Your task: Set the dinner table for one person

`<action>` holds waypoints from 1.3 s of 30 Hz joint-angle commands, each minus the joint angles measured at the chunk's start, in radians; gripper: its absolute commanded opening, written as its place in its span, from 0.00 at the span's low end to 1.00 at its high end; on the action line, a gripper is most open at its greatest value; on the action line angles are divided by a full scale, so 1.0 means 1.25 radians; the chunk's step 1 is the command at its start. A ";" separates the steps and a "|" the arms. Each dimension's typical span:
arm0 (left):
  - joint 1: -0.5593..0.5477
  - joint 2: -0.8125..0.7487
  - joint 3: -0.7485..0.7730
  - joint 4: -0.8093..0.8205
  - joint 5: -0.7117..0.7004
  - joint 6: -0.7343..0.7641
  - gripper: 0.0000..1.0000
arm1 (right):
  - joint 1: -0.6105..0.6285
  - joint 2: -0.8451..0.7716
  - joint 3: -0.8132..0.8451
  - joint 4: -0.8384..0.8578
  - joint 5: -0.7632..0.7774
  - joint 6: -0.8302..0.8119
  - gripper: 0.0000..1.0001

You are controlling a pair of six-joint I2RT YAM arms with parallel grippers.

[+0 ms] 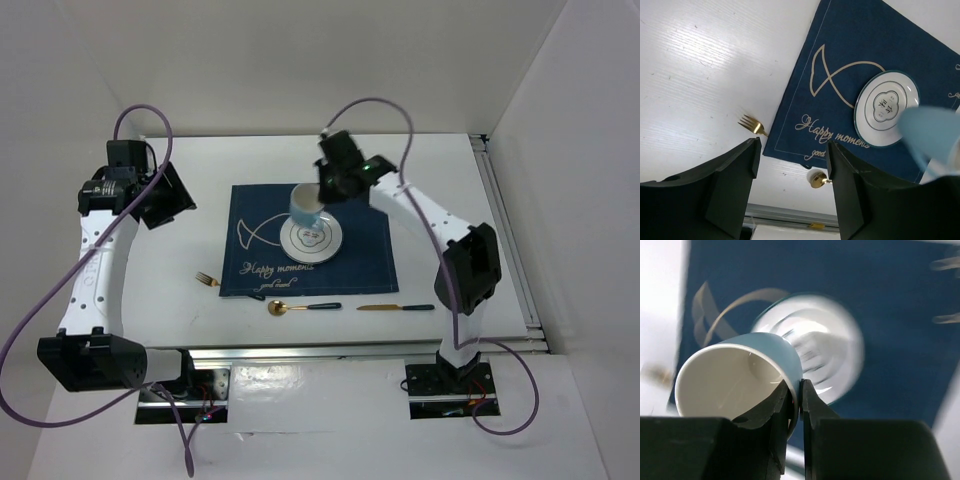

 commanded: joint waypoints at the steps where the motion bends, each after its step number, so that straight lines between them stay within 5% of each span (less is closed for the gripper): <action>1: 0.001 -0.035 -0.053 0.038 0.031 0.013 0.71 | -0.107 -0.040 0.072 -0.037 0.053 0.045 0.00; 12: -0.078 -0.042 -0.284 0.108 0.077 -0.051 0.70 | -0.314 0.110 0.201 -0.053 0.064 0.061 0.00; 28: -0.181 -0.057 -0.478 0.179 0.024 -0.118 0.70 | -0.344 0.273 0.265 -0.070 0.084 0.053 0.00; 30: -0.191 -0.030 -0.494 0.179 0.005 -0.128 0.70 | -0.344 0.281 0.265 -0.070 0.084 0.053 0.11; 32: -0.208 -0.014 -0.494 0.186 0.004 -0.136 0.70 | -0.344 0.281 0.256 -0.070 0.057 0.053 0.34; 33: -0.208 -0.005 -0.494 0.186 0.004 -0.143 0.70 | -0.344 0.274 0.256 -0.060 0.046 0.053 0.55; 35: -0.218 -0.005 -0.501 0.196 0.012 -0.150 0.70 | -0.344 0.265 0.249 -0.053 0.028 0.053 0.74; 37: -0.226 0.002 -0.509 0.203 0.019 -0.171 0.70 | -0.344 0.240 0.249 -0.053 0.028 0.053 0.90; 39: -0.244 0.002 -0.527 0.203 0.019 -0.210 0.70 | -0.344 0.233 0.249 -0.053 0.028 0.053 0.95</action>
